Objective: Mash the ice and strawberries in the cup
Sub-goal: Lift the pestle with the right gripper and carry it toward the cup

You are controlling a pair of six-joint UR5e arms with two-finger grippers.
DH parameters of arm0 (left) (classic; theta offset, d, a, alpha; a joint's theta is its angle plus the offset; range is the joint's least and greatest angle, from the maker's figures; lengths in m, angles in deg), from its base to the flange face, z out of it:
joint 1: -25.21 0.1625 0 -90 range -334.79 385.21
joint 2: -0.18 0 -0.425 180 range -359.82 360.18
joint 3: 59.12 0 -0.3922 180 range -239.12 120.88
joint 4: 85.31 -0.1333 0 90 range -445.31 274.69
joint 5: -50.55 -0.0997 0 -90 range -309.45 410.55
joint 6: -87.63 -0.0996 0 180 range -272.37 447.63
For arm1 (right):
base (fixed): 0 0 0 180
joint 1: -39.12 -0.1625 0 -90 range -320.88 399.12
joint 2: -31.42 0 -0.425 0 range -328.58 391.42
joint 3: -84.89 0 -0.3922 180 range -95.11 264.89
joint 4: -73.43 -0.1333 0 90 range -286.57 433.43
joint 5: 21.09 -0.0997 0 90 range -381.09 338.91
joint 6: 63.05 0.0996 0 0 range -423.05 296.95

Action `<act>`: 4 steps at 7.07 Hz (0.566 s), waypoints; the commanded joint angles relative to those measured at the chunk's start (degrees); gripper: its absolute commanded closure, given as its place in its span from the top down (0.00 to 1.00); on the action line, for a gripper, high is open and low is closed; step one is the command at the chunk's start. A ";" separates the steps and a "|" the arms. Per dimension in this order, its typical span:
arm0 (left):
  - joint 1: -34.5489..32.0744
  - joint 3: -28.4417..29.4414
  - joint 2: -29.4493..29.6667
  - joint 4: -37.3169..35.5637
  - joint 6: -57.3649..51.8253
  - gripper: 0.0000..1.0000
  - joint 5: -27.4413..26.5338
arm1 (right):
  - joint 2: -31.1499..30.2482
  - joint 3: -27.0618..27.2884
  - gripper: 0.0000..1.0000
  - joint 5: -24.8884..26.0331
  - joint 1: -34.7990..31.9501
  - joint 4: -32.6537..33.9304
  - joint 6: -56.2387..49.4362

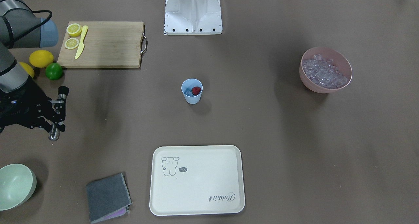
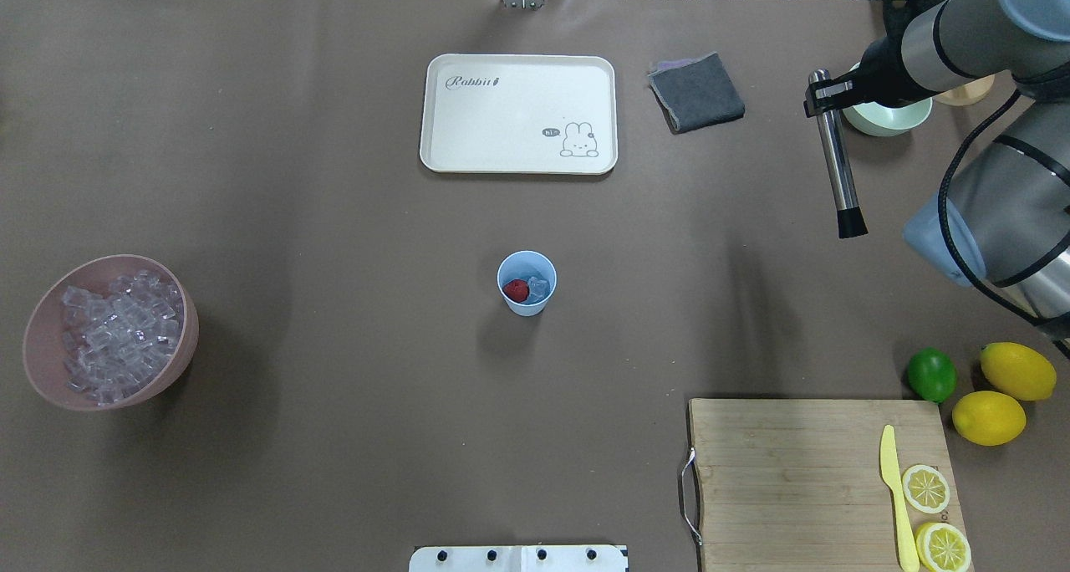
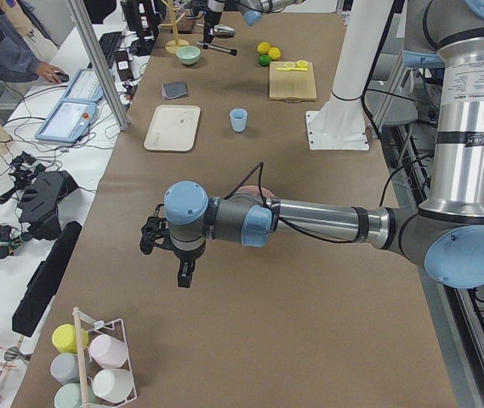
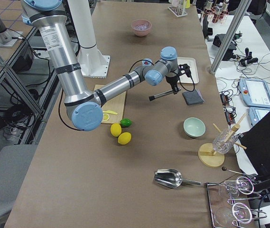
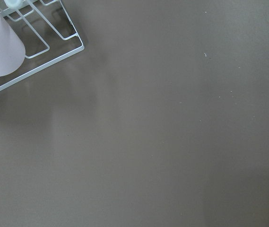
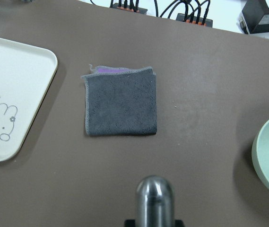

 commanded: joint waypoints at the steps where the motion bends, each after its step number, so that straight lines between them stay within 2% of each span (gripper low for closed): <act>1: -0.04 0.07 -0.11 0.02 0.00 0.97 0.00 | 1.08 3.36 0.00 6.23 5.79 -4.34 3.93; 3: -0.04 0.25 -0.11 -0.07 0.00 0.97 0.00 | 0.73 2.06 0.00 14.73 12.19 -16.71 6.13; 4: -0.13 0.16 -0.20 -0.07 0.00 0.97 0.00 | 1.34 2.05 0.00 17.64 15.80 -19.55 5.96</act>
